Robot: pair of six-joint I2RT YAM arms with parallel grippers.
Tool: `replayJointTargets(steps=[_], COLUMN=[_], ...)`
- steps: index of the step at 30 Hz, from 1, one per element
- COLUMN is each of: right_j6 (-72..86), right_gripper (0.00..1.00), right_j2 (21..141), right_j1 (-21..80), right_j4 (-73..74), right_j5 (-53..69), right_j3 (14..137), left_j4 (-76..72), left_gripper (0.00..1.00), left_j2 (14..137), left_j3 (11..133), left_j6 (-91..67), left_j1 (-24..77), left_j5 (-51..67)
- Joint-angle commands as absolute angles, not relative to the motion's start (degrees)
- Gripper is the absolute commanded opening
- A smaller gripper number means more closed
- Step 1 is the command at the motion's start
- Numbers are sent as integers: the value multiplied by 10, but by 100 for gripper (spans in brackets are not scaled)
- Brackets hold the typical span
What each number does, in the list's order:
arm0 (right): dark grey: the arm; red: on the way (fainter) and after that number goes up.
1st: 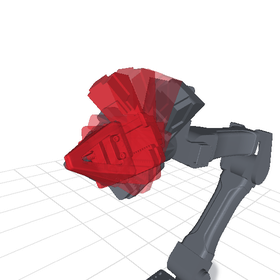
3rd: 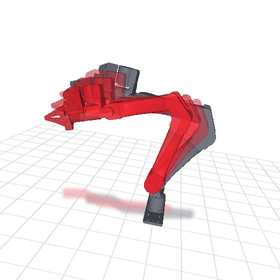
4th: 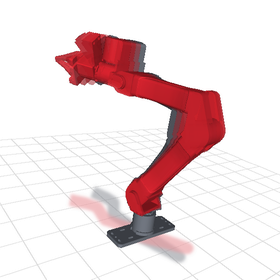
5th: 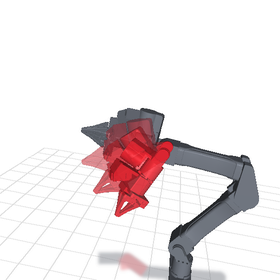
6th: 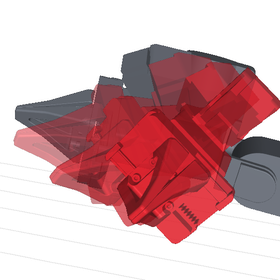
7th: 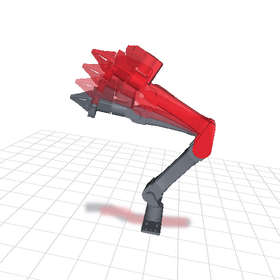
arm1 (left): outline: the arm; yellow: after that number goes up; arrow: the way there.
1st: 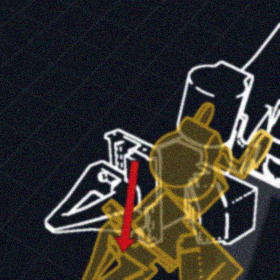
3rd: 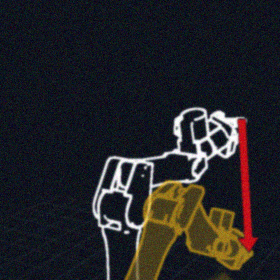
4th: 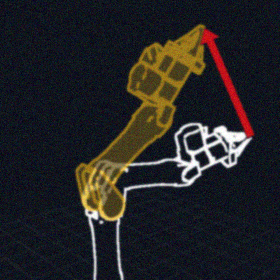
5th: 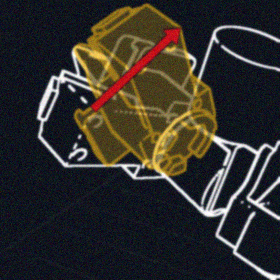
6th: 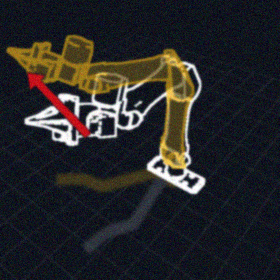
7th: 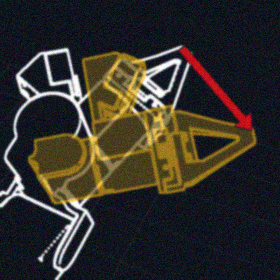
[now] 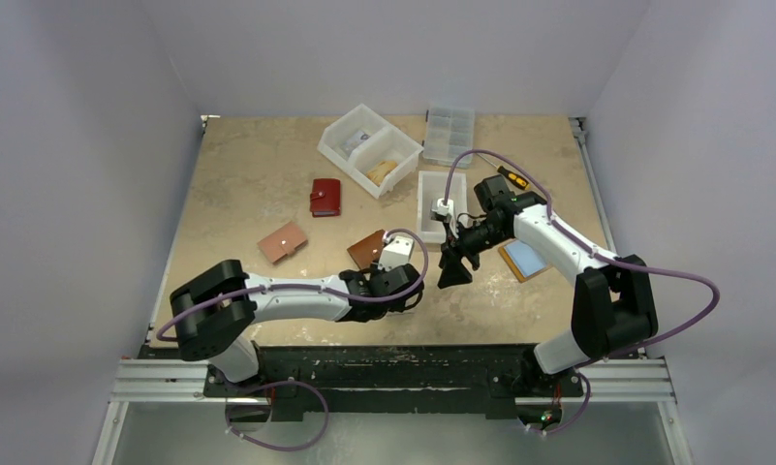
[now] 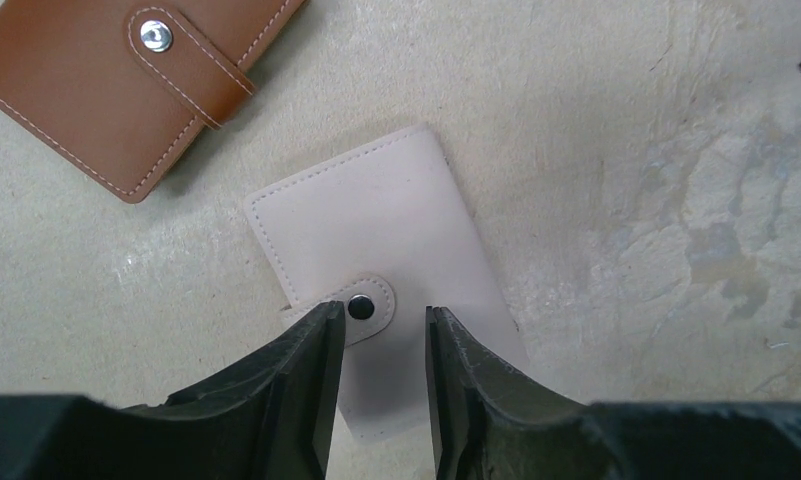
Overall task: Take the credit cards out of the card holder
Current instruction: Open the card holder at the center of the board.
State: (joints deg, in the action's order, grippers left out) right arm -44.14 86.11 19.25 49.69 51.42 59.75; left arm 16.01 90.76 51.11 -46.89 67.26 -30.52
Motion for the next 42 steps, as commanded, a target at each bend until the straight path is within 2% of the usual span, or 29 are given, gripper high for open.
replayJointTargets(steps=[1, 6, 13, 19, 22, 35, 42], right_j6=[-440, -440, -442, -443, -444, -451, -407], right_gripper=[69, 69, 69, 69, 69, 69, 70], right_j2=[864, 864, 863, 862, 862, 866, 859], right_j1=[194, 194, 194, 194, 194, 203, 204], right_j4=[491, 491, 493, 494, 494, 497, 462], right_j5=[512, 512, 512, 512, 512, 515, 560], right_j3=[599, 599, 599, 599, 599, 599, 590], left_j4=[166, 186, 195, 198, 192, 78, -40], left_gripper=[39, 40, 33, 14, 0, 0, 0], left_j2=[928, 944, 961, 972, 969, 813, 748], left_j3=[534, 540, 527, 524, 519, 432, 399], left_j6=[-473, -486, -499, -497, -492, -466, -456], left_j1=[673, 672, 672, 672, 672, 672, 672], left_j5=[-323, -345, -356, -379, -382, -359, -307])
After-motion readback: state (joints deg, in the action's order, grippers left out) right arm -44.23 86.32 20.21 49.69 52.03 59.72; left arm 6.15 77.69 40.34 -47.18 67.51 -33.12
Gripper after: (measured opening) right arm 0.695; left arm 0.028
